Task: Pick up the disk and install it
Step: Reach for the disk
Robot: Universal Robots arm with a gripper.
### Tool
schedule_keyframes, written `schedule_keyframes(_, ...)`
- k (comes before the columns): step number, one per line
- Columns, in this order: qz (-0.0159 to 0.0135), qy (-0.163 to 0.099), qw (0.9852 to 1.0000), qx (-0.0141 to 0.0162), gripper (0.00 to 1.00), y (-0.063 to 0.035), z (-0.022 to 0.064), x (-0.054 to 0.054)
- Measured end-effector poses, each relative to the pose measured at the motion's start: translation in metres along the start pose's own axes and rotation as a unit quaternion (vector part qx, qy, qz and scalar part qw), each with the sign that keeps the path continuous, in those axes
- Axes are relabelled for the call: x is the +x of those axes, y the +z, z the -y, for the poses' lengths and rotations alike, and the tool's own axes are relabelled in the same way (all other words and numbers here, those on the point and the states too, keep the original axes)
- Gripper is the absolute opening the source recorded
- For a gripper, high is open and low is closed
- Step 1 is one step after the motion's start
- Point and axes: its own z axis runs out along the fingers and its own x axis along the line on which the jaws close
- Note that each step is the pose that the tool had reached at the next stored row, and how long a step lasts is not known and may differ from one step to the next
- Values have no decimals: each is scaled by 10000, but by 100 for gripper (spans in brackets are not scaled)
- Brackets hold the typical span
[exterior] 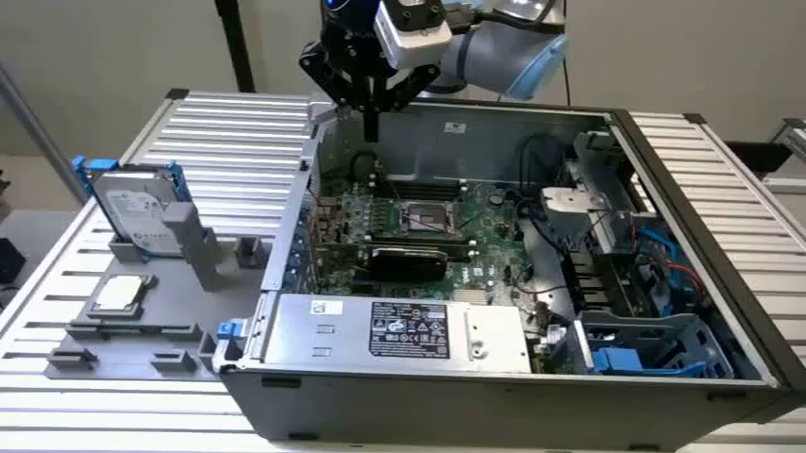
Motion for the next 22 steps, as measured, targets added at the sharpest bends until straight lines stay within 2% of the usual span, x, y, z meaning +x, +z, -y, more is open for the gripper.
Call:
schedule_keyframes(13,0,0,10000,0,0,0,0,4)
schedule_keyframes(15,-1,0,10000,1,0,-2,4,61)
schedule_keyframes(22,0,-1,10000,0,0,-9,24,377)
